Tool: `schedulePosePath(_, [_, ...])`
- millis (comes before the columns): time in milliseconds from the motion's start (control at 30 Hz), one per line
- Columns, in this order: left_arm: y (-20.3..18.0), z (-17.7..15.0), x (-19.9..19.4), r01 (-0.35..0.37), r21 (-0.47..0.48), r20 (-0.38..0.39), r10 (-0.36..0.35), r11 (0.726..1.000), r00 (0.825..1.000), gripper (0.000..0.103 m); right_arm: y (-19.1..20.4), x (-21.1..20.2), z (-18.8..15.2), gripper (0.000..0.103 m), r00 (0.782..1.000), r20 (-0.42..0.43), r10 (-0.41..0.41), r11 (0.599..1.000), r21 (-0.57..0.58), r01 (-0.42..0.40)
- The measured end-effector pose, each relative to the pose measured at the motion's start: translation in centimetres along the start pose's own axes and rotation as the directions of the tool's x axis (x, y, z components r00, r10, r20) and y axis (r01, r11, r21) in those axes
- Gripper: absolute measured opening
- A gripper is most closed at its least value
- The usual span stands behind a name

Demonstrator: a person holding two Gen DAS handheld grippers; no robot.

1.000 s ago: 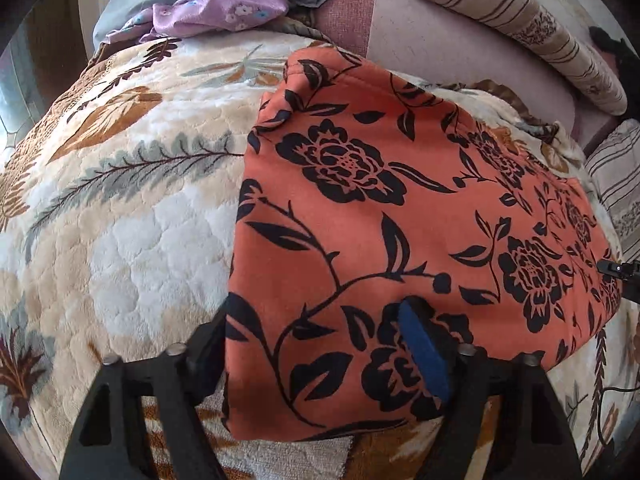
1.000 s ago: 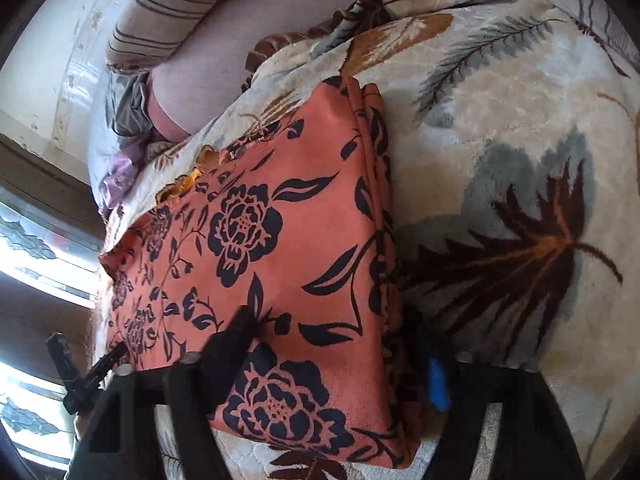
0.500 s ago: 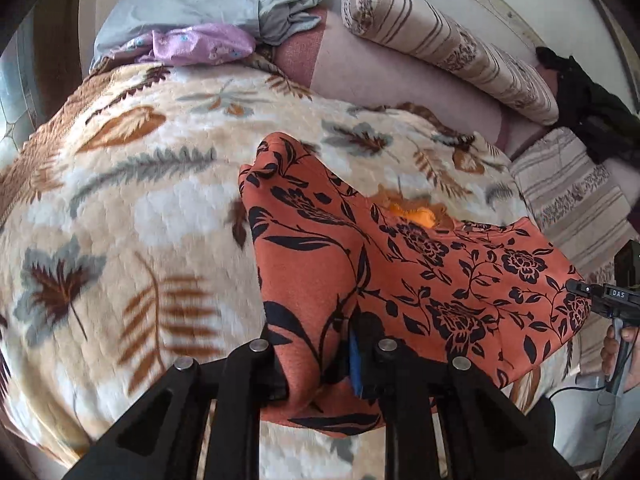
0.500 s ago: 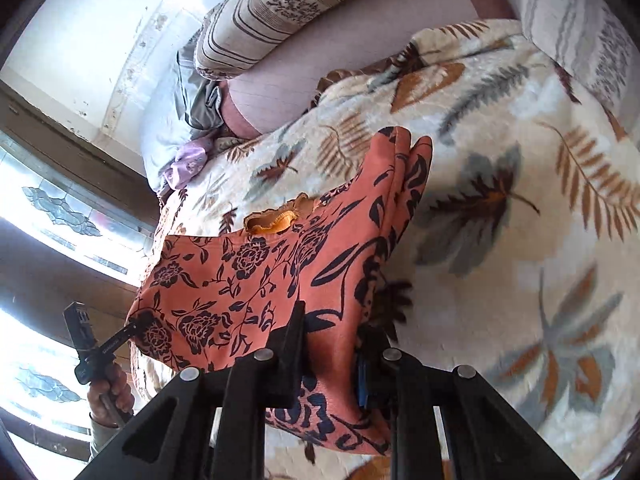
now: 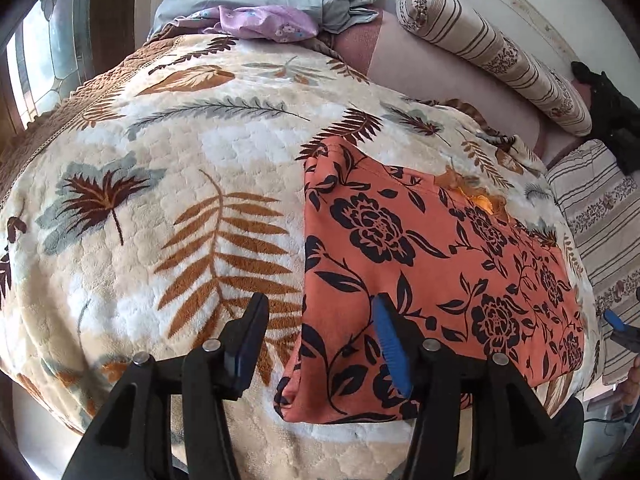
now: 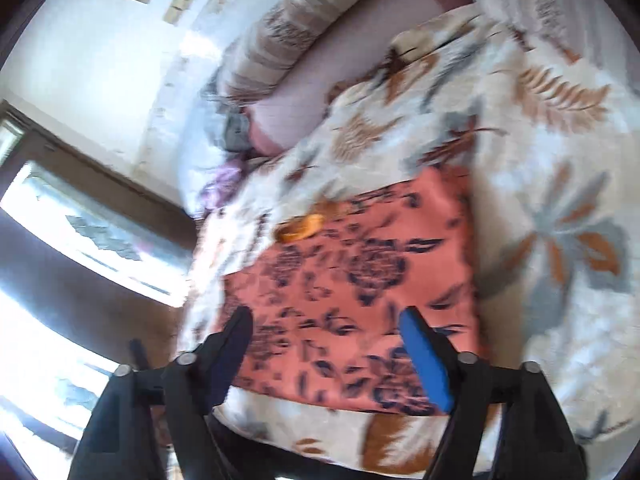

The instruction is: Fold small clothes

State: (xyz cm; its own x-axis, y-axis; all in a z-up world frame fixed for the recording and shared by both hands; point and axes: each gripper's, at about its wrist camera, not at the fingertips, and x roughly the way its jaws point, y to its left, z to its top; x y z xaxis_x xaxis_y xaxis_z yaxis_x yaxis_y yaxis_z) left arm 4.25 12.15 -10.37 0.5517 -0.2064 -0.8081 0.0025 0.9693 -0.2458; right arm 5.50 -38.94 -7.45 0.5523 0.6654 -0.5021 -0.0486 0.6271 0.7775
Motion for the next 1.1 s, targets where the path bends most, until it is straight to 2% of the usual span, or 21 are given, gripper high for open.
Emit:
schedulePosePath(67, [0.4,0.0,-0.2,0.033,-0.027,-0.005,-0.033,0.999,0.999,0.055,-1.6,2.4,1.1,0.089,0.990,-0.046,-0.134,0.990,0.039,0.136])
schedulePosePath(100, [0.8,0.0,-0.4,0.048,-0.056,-0.007,-0.049,0.997,0.999,0.055,-3.6,1.7,1.8,0.089,0.985,0.015,-0.175,0.976,0.135,0.171])
schedulePosePath(133, [1.1,0.1,-0.6,0.039,-0.089,-0.009,-0.040,0.995,0.999,0.055,-6.0,-0.2,2.2,0.088,0.978,0.121,-0.172,0.949,0.287,0.132])
schedulePosePath(167, [1.6,0.2,-1.0,0.031,-0.121,-0.005,-0.032,0.992,0.999,0.057,-8.0,-2.1,2.1,0.088,0.959,0.232,-0.164,0.905,0.423,0.053])
schedulePosePath(200, [2.2,0.3,-1.4,0.036,-0.151,0.005,-0.036,0.988,0.999,0.060,-8.8,-3.6,1.8,0.089,0.940,0.293,-0.174,0.878,0.479,0.013])
schedulePosePath(233, [2.7,0.4,-1.6,0.041,-0.176,0.016,-0.039,0.984,0.999,0.064,-8.4,-4.0,1.9,0.089,0.940,0.295,-0.171,0.892,0.451,0.021])
schedulePosePath(300, [3.2,0.7,-1.6,0.037,-0.191,0.017,-0.034,0.981,0.999,0.064,-5.6,-2.9,2.2,0.089,0.975,0.183,-0.128,0.957,0.280,0.073])
schedulePosePath(333, [3.2,0.8,-1.5,0.030,-0.185,0.010,-0.028,0.982,1.000,0.064,-4.0,-2.3,1.9,0.089,0.984,0.138,-0.116,0.978,0.189,0.089])
schedulePosePath(400, [2.9,1.1,-1.4,0.021,-0.171,0.009,-0.020,0.985,1.000,0.064,-1.7,-2.0,0.6,0.089,0.985,0.120,-0.125,0.991,0.062,0.118])
schedulePosePath(567, [1.5,2.0,-0.6,0.030,-0.120,0.010,-0.029,0.992,1.000,0.064,0.0,0.1,-1.6,0.089,0.994,0.062,-0.094,0.996,0.002,0.095])
schedulePosePath(633, [0.7,2.9,0.2,0.018,-0.091,0.009,-0.018,0.996,1.000,0.064,0.7,1.2,-2.0,0.089,0.997,0.015,-0.072,0.997,-0.027,0.073])
schedulePosePath(767, [-0.5,5.2,2.5,0.007,-0.032,-0.005,-0.007,0.999,1.000,0.064,1.3,2.7,-1.6,0.089,0.994,-0.005,-0.107,0.990,-0.088,0.106])
schedulePosePath(900, [-1.4,7.8,5.7,-0.023,0.053,-0.034,0.025,0.998,0.999,0.064,-0.6,2.2,0.5,0.089,0.990,0.029,-0.139,0.989,-0.045,0.140])
schedulePosePath(1000, [-1.4,8.9,7.7,-0.024,0.067,-0.061,0.028,0.997,0.998,0.064,-2.6,1.3,2.8,0.089,0.978,0.083,-0.193,0.981,-0.022,0.195])
schedulePosePath(1100, [-1.5,9.4,8.5,-0.014,0.076,-0.059,0.019,0.997,0.998,0.064,-4.4,1.9,5.8,0.088,0.959,0.090,-0.270,0.962,-0.018,0.273])
